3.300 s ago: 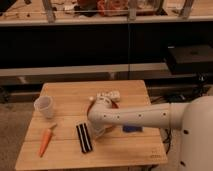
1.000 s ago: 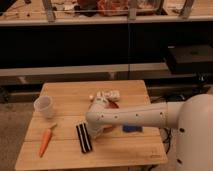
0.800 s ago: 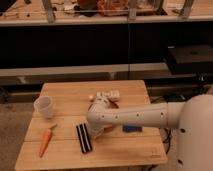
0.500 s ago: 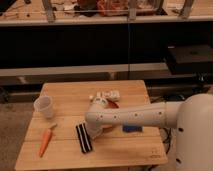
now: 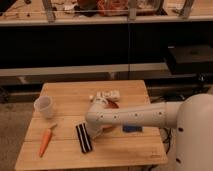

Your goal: Push the eraser across the table

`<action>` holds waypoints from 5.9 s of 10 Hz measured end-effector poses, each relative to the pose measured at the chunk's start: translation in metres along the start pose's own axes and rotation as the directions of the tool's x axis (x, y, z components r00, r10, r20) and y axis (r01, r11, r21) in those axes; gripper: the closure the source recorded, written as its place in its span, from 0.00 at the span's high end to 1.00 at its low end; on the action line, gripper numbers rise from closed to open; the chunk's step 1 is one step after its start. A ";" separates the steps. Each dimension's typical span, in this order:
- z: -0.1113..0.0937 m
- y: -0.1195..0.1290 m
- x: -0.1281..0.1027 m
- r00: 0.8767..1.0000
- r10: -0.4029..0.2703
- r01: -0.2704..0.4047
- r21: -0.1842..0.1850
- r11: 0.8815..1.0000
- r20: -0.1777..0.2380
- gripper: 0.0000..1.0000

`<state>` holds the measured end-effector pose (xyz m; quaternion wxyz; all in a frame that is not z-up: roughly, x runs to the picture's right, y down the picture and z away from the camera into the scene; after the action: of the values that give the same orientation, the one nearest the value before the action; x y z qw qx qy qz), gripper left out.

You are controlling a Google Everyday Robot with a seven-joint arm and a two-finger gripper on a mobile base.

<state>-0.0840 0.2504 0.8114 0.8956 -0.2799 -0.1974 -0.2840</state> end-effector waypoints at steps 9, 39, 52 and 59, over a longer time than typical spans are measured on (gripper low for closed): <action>0.002 -0.003 -0.002 1.000 -0.014 0.014 0.003 1.000 0.004 0.00; 0.009 -0.012 -0.011 0.998 -0.068 0.067 0.017 0.998 0.014 0.00; 0.009 -0.015 -0.012 0.997 -0.082 0.082 0.019 0.996 0.016 0.00; 0.009 -0.016 -0.013 0.996 -0.090 0.090 0.022 0.996 0.018 0.00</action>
<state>-0.1058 0.2504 0.8178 0.8828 -0.2640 -0.2211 -0.3194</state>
